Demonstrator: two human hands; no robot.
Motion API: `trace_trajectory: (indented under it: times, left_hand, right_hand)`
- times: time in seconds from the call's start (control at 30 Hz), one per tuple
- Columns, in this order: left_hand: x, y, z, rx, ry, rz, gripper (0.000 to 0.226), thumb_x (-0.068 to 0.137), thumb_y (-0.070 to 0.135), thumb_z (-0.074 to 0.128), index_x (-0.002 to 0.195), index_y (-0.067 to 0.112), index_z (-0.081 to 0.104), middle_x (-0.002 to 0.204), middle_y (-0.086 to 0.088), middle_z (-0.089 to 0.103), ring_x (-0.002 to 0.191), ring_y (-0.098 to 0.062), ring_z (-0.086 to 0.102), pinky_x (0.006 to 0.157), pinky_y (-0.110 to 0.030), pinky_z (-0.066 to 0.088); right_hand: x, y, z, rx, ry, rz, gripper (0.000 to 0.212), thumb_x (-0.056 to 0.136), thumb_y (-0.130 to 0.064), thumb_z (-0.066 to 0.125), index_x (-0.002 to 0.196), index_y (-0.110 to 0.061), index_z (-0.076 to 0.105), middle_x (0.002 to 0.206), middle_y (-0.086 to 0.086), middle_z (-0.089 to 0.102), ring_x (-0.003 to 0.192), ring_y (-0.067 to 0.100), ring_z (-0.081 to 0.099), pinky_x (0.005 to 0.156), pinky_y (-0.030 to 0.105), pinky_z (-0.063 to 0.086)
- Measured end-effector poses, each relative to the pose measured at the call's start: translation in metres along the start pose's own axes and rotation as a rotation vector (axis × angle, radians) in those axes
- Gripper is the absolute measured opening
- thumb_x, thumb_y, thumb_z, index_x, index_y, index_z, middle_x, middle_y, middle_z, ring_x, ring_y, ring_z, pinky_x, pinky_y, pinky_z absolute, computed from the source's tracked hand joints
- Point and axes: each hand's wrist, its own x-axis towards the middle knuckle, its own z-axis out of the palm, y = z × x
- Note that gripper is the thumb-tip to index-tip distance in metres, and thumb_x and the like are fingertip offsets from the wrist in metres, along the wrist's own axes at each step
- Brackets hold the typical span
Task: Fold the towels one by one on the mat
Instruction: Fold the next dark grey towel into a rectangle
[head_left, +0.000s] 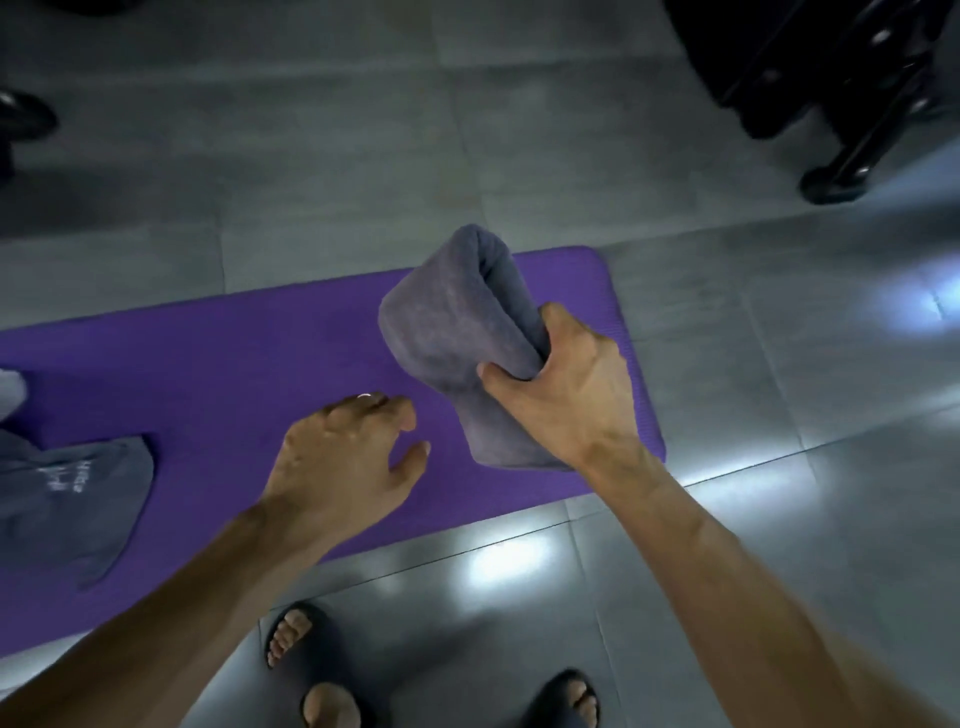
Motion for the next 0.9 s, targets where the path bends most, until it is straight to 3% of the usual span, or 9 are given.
trace_trajectory:
  times: [0.2, 0.3, 0.4, 0.53, 0.73, 0.9]
  left_hand:
    - [0.017, 0.137, -0.104, -0.027, 0.016, 0.023, 0.030, 0.088, 0.047, 0.059, 0.102, 0.022, 0.064, 0.096, 0.004, 0.068, 0.088, -0.021, 0.067, 0.070, -0.033, 0.052]
    - [0.025, 0.197, -0.149, 0.002, 0.037, 0.015, 0.030, 0.086, 0.049, 0.056, 0.094, 0.021, 0.065, 0.087, 0.005, 0.067, 0.079, -0.022, 0.068, 0.063, -0.033, 0.053]
    - [0.044, 0.246, -0.185, 0.002, 0.061, -0.006, 0.043, 0.080, 0.055, 0.040, 0.088, 0.022, 0.066, 0.079, 0.005, 0.067, 0.071, -0.022, 0.069, 0.056, -0.033, 0.054]
    - [0.089, 0.299, -0.216, -0.053, 0.105, -0.041, 0.048, 0.078, 0.058, 0.036, 0.092, 0.023, 0.066, 0.084, 0.006, 0.069, 0.079, -0.023, 0.069, 0.063, -0.034, 0.055]
    - [0.183, 0.361, -0.253, -0.069, 0.082, 0.012, 0.033, 0.085, 0.048, 0.055, 0.101, 0.021, 0.065, 0.095, 0.004, 0.068, 0.089, -0.024, 0.067, 0.071, -0.033, 0.051]
    - [0.275, 0.409, -0.286, -0.081, 0.125, 0.031, 0.031, 0.090, 0.049, 0.053, 0.109, 0.026, 0.061, 0.103, 0.010, 0.065, 0.097, -0.015, 0.064, 0.078, -0.030, 0.051]
  right_hand:
    - [0.005, -0.009, -0.179, 0.006, 0.071, -0.047, 0.038, 0.070, -0.048, 0.069, 0.084, -0.018, 0.050, 0.083, 0.000, 0.064, 0.077, 0.027, 0.063, 0.067, 0.041, 0.054]
    - [0.008, -0.008, -0.264, 0.053, 0.092, -0.028, 0.035, 0.071, -0.046, 0.070, 0.085, -0.019, 0.052, 0.079, -0.003, 0.064, 0.072, 0.021, 0.063, 0.065, 0.039, 0.054]
    - [0.020, -0.004, -0.335, 0.056, 0.112, -0.019, 0.034, 0.071, -0.046, 0.072, 0.081, -0.021, 0.050, 0.077, -0.006, 0.062, 0.070, 0.019, 0.062, 0.064, 0.038, 0.054]
    - [0.057, 0.001, -0.402, 0.036, 0.146, -0.026, 0.035, 0.069, -0.045, 0.073, 0.077, -0.023, 0.047, 0.074, -0.008, 0.061, 0.068, 0.019, 0.061, 0.062, 0.040, 0.054]
    - [0.132, 0.017, -0.477, 0.032, 0.198, -0.037, 0.035, 0.069, -0.045, 0.072, 0.080, -0.021, 0.050, 0.076, -0.006, 0.062, 0.071, 0.019, 0.062, 0.065, 0.041, 0.054]
    - [0.209, 0.050, -0.535, 0.060, 0.208, -0.032, 0.035, 0.069, -0.046, 0.070, 0.079, -0.022, 0.048, 0.075, -0.007, 0.061, 0.069, 0.019, 0.061, 0.063, 0.043, 0.054]
